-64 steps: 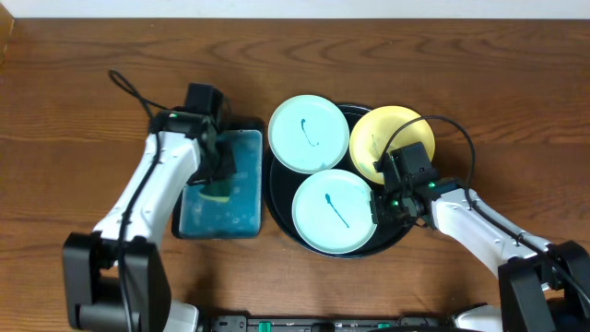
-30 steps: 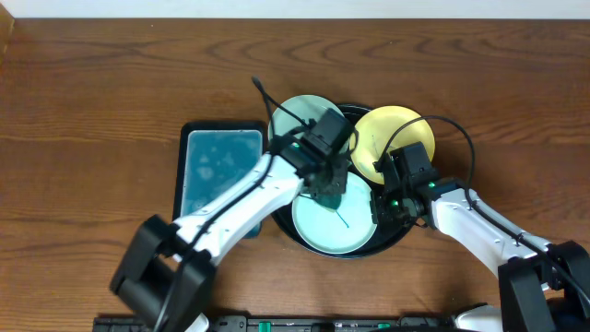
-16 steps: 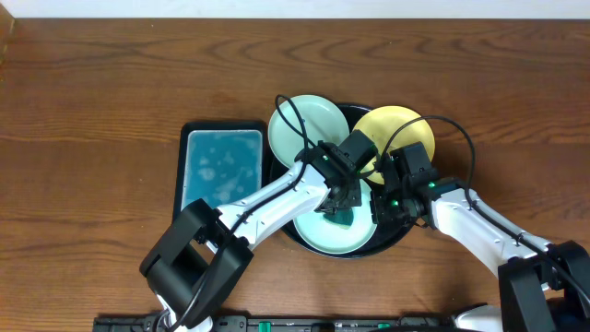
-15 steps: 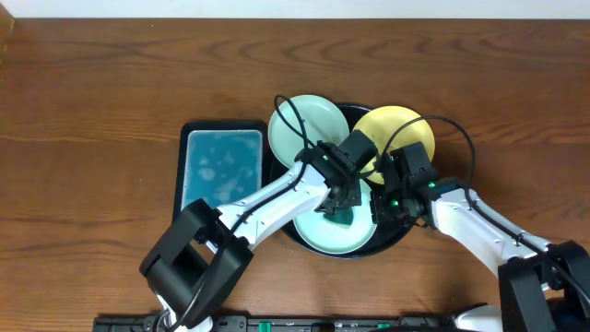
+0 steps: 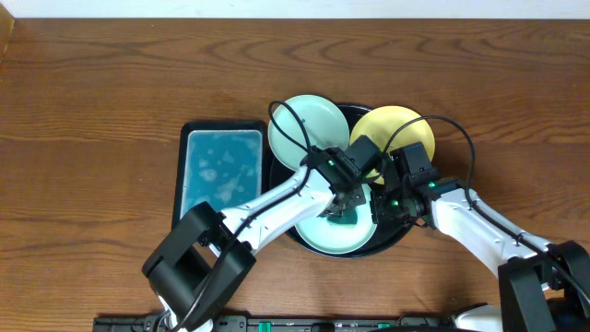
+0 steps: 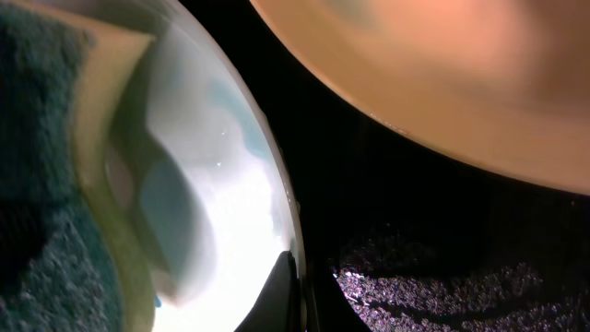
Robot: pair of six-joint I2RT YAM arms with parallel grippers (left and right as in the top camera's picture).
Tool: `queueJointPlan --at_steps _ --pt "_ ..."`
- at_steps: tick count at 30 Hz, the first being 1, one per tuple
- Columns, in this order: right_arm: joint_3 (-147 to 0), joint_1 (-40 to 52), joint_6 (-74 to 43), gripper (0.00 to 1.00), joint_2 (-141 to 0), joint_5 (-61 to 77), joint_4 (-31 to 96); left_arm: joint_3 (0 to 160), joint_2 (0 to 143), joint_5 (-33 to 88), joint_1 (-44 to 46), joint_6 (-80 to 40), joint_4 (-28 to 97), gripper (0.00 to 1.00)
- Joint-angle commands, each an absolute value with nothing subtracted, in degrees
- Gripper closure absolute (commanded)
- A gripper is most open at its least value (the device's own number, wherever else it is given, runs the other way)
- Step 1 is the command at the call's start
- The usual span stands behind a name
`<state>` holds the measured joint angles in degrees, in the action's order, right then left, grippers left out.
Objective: Clean dirty plates on tray and stack at the side
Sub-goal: 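Scrub the lower mint plate with the sponge in left gripper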
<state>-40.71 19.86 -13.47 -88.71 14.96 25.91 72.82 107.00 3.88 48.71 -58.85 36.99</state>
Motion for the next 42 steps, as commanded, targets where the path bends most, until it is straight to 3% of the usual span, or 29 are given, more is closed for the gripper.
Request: queueJointPlan --at_steps 1,17,28,34,38,42 --pt "-40.27 20.34 -13.23 0.99 -89.27 15.86 26.48 72.31 107.42 0.43 49.91 -62.28 36.86 0.92" --pt "-40.27 20.34 -13.23 0.99 -89.27 15.86 26.59 66.08 107.44 -5.39 50.92 -67.35 34.37 0.92" --pt "-40.27 20.34 -13.23 0.99 -89.27 15.86 26.63 65.8 107.24 -14.44 46.65 -61.21 40.1 0.92" --pt "-40.27 20.34 -13.23 0.99 -89.27 15.86 26.63 66.48 104.75 -11.4 44.93 -51.9 38.92 0.93" --pt "-40.27 20.34 -13.23 0.99 -89.27 15.86 26.61 66.67 101.3 -2.9 45.08 -41.47 34.57 0.93" --pt "-40.27 20.34 -13.21 0.99 -89.27 15.86 26.61 66.67 98.13 1.65 45.08 -39.86 32.97 0.93"
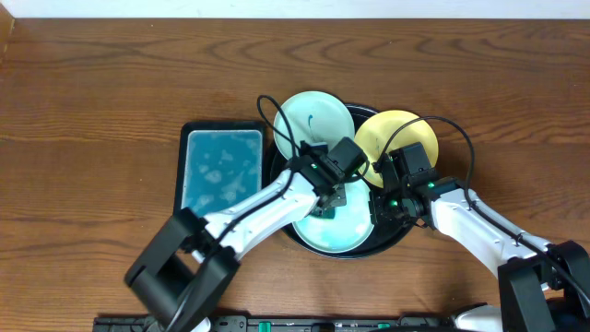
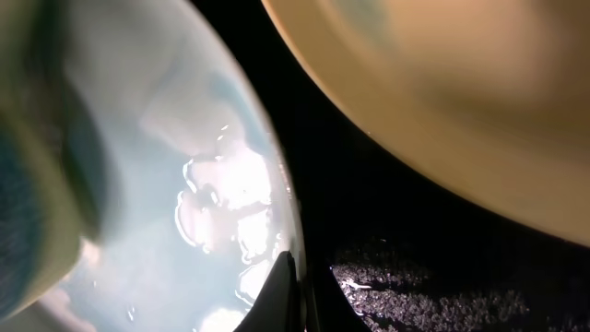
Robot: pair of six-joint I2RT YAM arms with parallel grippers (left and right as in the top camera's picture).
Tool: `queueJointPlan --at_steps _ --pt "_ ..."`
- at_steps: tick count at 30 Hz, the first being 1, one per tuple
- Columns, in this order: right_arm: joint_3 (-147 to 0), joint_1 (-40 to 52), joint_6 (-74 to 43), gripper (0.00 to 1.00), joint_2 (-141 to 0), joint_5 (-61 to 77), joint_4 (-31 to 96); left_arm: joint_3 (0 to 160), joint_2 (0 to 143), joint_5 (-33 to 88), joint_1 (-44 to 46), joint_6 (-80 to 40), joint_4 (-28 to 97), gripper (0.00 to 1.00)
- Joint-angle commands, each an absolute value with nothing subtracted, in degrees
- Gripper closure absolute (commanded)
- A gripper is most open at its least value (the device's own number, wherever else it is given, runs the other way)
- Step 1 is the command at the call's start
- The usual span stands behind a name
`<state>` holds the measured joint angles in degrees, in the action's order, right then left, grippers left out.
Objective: Clean dirty plates on tray and stack at the side
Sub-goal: 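Scrub the lower mint plate with the sponge in left gripper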
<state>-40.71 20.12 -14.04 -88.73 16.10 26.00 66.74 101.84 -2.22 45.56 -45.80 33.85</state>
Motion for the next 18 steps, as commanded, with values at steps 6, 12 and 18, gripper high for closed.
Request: queueJointPlan --at_steps 6,12,18 --pt "-40.27 20.34 -13.23 0.99 -89.27 15.88 26.57 66.59 98.48 6.07 46.35 -37.89 30.65 0.93" --pt "-40.27 20.34 -13.23 0.99 -89.27 15.86 26.61 66.54 101.71 6.0 49.45 -38.28 29.26 0.93" --pt "-40.27 20.34 -13.23 0.99 -89.27 15.86 26.61 66.04 105.34 6.0 50.33 -43.64 29.93 0.92"
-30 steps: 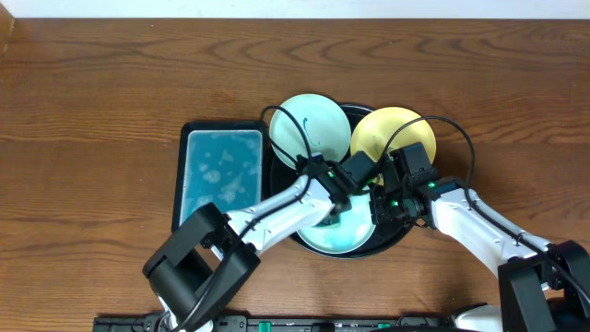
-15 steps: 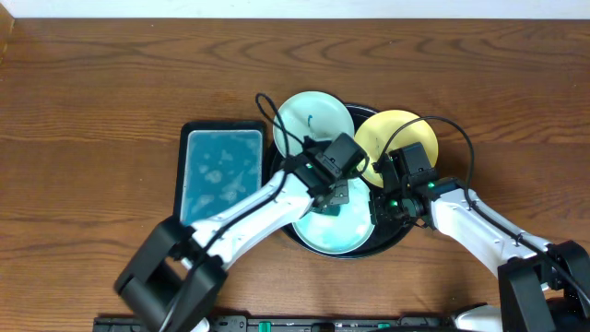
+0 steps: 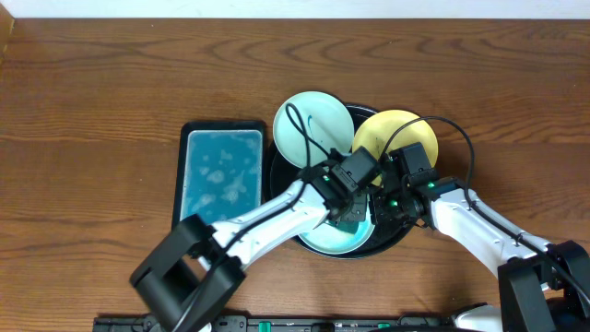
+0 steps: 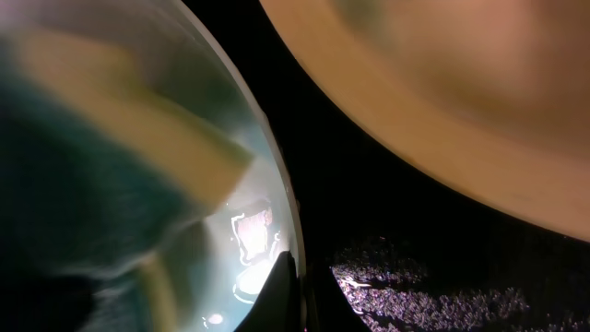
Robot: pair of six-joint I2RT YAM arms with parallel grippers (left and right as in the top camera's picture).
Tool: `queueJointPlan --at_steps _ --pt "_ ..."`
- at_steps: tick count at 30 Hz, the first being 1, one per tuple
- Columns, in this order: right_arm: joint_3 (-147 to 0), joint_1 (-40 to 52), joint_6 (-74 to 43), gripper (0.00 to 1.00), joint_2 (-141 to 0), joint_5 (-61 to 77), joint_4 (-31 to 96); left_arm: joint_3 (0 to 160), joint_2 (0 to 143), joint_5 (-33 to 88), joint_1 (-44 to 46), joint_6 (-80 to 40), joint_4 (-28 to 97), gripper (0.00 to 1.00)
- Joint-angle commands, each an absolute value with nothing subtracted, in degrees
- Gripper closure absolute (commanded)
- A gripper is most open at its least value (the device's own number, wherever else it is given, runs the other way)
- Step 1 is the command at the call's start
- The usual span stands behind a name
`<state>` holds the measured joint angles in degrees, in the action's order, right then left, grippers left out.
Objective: Clean dirty plates on tray and stack at the side
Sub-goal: 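Scrub the lower mint plate with the sponge in left gripper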
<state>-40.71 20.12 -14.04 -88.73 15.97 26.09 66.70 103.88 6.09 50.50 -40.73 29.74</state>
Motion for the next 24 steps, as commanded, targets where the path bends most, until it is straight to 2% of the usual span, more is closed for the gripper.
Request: queueJointPlan --at_steps 1,10,17,24 --pt "-40.27 20.34 -13.23 0.99 -89.27 15.86 26.61 65.87 105.67 5.89 50.33 -43.59 29.89 0.93" --pt "-40.27 20.34 -13.23 0.99 -89.27 15.84 26.59 65.8 106.06 -12.88 47.97 -43.57 35.57 0.93" --pt "-40.27 20.34 -13.23 0.99 -89.27 15.84 26.59 66.5 103.37 -10.76 44.29 -38.98 36.29 0.93" --pt "-40.27 20.34 -13.23 0.98 -89.27 15.59 26.61 67.16 91.66 -4.1 44.05 -30.98 37.1 0.92"
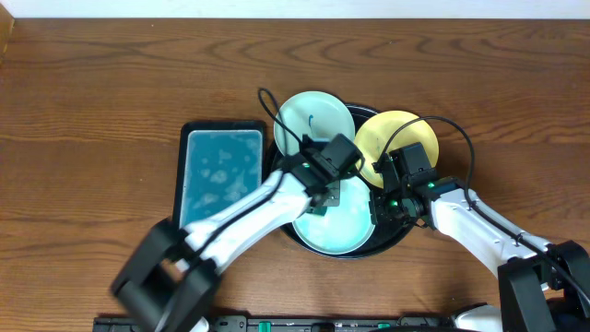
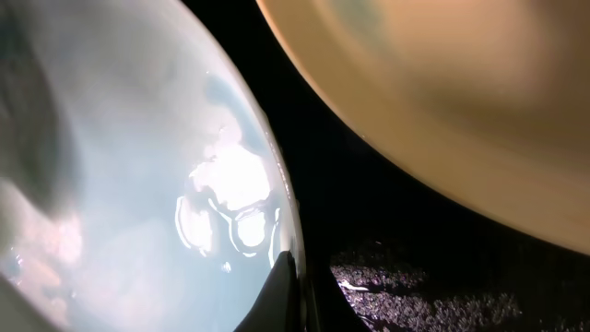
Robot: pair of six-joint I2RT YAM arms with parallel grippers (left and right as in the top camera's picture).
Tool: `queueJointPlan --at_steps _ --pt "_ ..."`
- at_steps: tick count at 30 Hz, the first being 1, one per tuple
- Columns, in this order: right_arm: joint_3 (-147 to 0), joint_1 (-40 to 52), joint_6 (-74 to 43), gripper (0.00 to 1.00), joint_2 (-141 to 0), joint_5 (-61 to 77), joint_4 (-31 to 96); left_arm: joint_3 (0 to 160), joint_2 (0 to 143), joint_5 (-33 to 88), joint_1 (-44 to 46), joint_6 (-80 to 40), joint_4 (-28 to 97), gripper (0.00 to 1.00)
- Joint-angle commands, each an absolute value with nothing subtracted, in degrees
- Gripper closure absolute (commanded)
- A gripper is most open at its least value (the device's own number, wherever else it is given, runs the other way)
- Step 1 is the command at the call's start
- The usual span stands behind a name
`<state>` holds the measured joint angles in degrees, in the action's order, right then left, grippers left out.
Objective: Clean dirty plates on tray and stack at the side
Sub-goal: 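Scrub the lower mint plate with the sponge in left gripper, then move sponge back to the blue tray and dip it with left gripper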
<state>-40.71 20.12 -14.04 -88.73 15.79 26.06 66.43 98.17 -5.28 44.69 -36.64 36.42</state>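
A round black tray point(image 1: 406, 232) holds three plates. The front pale green plate point(image 1: 343, 231) is wet and glossy in the right wrist view point(image 2: 129, 184). My right gripper point(image 1: 376, 210) is shut on that plate's right rim, with the rim pinched between the fingertips point(image 2: 293, 277). My left gripper point(image 1: 321, 195) presses a sponge onto the plate's upper left part and appears shut on it. A second pale green plate point(image 1: 312, 115) with a dark mark leans at the back. A yellow plate point(image 1: 398, 136) lies at the back right, and fills the wrist view's top point(image 2: 442, 92).
A black rectangular basin point(image 1: 221, 171) of blue soapy water stands just left of the tray. Brown wooden table point(image 1: 92, 111) surrounds everything. The bare black tray floor point(image 2: 415, 286) shows between the two plates.
My left gripper with the sponge has moved from the plate's right part to its upper left, out of the right wrist view. The right gripper has kept its hold on the rim.
The sponge was first on the front plate's right middle, then at its upper left, then back at the right, and now at the upper left again. The plate shows a wet sheen. My right gripper held the rim at every moment.
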Motion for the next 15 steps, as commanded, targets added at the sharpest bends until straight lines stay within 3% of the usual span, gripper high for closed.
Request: queueJointPlan --at_steps 1,7,15 --pt "-40.27 20.34 -13.23 0.98 -89.27 15.59 26.61 67.16 89.76 -4.08 43.99 -29.41 37.71 0.93" --pt "-40.27 20.34 -13.23 0.99 -89.27 15.44 26.61 67.16 81.65 -4.05 39.09 -23.73 43.48 0.92" --pt "-40.27 20.34 -13.23 0.99 -89.27 15.46 26.63 66.83 80.18 -1.67 24.51 -20.16 46.04 0.92"
